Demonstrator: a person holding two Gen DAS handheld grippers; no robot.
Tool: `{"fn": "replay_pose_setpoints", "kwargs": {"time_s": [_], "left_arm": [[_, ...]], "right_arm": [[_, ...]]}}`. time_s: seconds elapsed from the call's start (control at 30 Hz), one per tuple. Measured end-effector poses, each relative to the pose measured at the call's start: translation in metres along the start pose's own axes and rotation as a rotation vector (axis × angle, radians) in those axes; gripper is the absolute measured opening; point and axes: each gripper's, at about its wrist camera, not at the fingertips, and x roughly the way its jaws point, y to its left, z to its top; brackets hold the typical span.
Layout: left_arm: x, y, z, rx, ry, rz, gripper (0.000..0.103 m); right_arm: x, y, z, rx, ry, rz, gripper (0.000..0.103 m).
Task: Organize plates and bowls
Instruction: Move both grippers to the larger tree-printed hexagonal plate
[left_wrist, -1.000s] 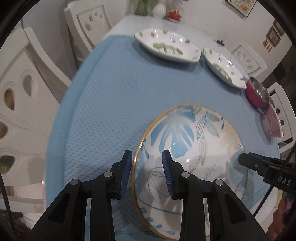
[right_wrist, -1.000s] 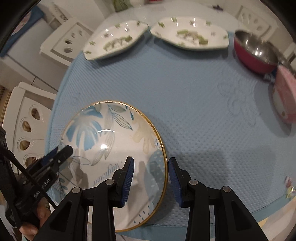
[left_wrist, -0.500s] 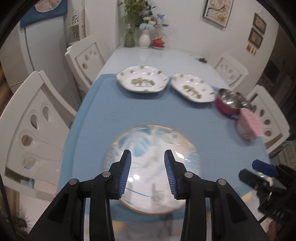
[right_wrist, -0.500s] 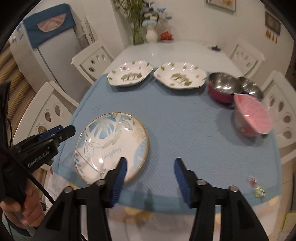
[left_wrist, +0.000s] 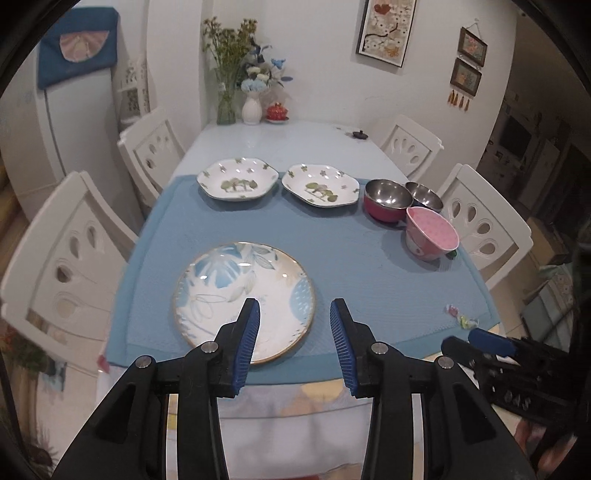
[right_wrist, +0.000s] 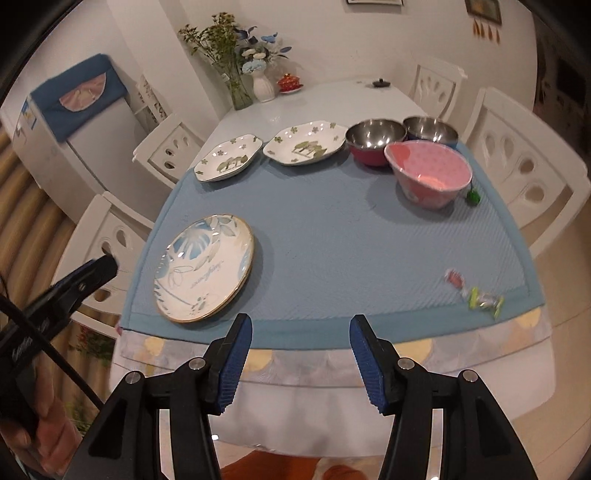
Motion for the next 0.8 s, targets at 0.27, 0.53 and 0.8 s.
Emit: {"fn": "replay_pose_setpoints", "kwargs": {"time_s": [0.27, 0.53, 0.8], "left_arm": [[0.0, 0.042, 0.017, -0.048, -0.027, 0.03, 0.041], [0.038, 0.112, 0.084, -0.051, -0.069, 0.012, 0.047], [0.125, 0.17, 0.164, 0.015, -0.063, 0.019, 0.072]], "right_arm": [[0.001, 0.017, 0.021, 0.003, -0.022, 0.023, 0.054], [0.051, 0.056, 0.1, 0.027, -0.034, 0.071, 0.054], [0.148, 0.104, 0.192, 0.049, 0.004, 0.094, 0.06]]}}
